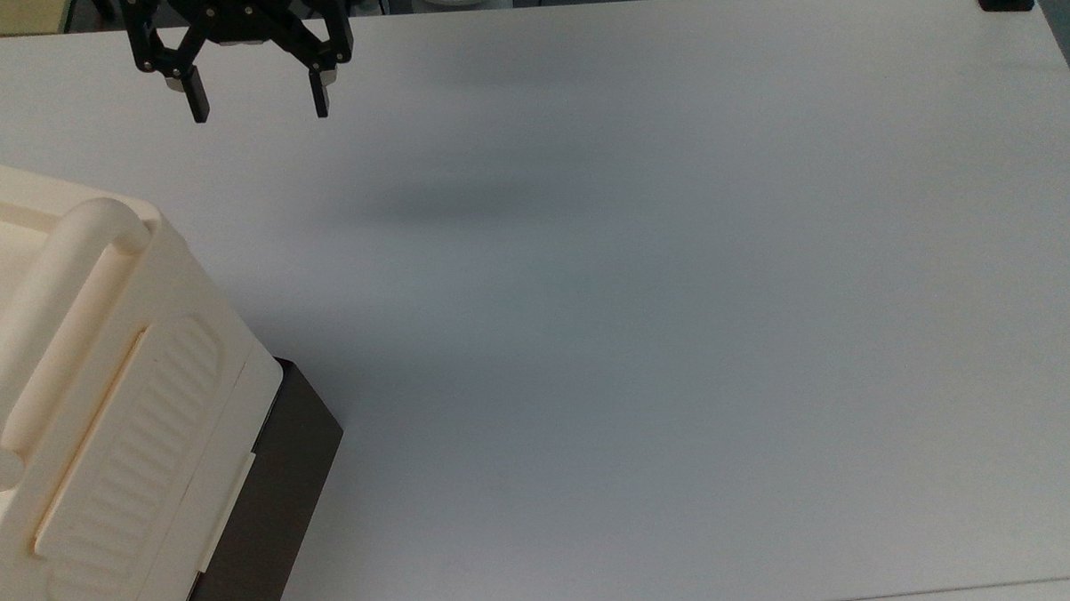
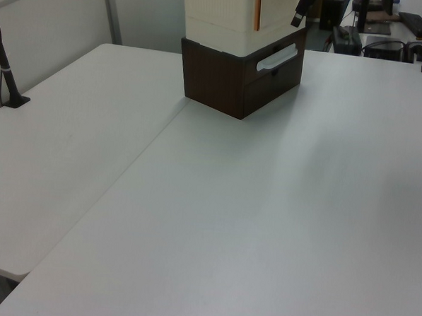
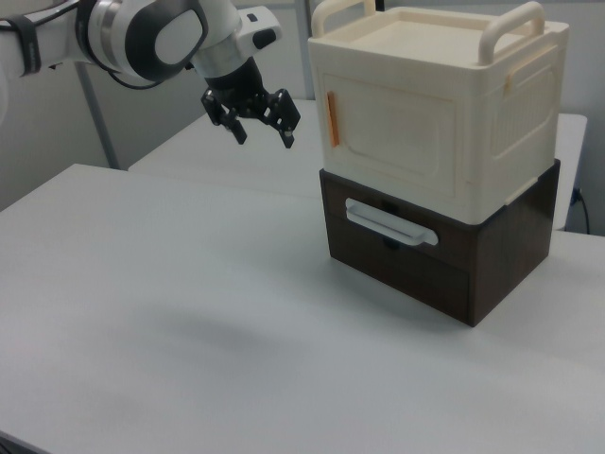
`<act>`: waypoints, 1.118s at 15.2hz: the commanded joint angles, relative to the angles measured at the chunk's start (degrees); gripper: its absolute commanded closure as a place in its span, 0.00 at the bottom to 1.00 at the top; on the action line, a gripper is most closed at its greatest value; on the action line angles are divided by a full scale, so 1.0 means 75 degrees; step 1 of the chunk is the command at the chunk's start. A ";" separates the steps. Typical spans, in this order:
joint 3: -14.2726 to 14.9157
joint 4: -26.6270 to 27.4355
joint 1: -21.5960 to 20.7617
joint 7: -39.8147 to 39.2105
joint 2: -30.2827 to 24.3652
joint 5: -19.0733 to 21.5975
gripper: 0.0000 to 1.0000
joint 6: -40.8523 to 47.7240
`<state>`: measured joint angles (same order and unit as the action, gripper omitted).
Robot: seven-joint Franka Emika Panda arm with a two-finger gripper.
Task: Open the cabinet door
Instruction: 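Lower the gripper and close it on the orange door handle strip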
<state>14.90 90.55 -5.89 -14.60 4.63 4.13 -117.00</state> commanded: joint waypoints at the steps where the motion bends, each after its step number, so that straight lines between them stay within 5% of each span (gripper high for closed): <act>1: -0.0053 -0.0027 0.0035 0.0561 0.0283 0.0139 0.30 -0.1130; 4: -0.0053 -0.0027 0.0129 0.1009 0.0518 0.0549 0.42 -0.2373; 11: -0.0041 -0.0250 0.0328 0.1068 0.1081 0.1112 0.52 -0.3558; 17: -0.0041 -0.0250 0.0340 0.1162 0.1491 0.1113 0.63 -0.4520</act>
<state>14.92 89.79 -3.55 -6.98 13.75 11.77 -147.85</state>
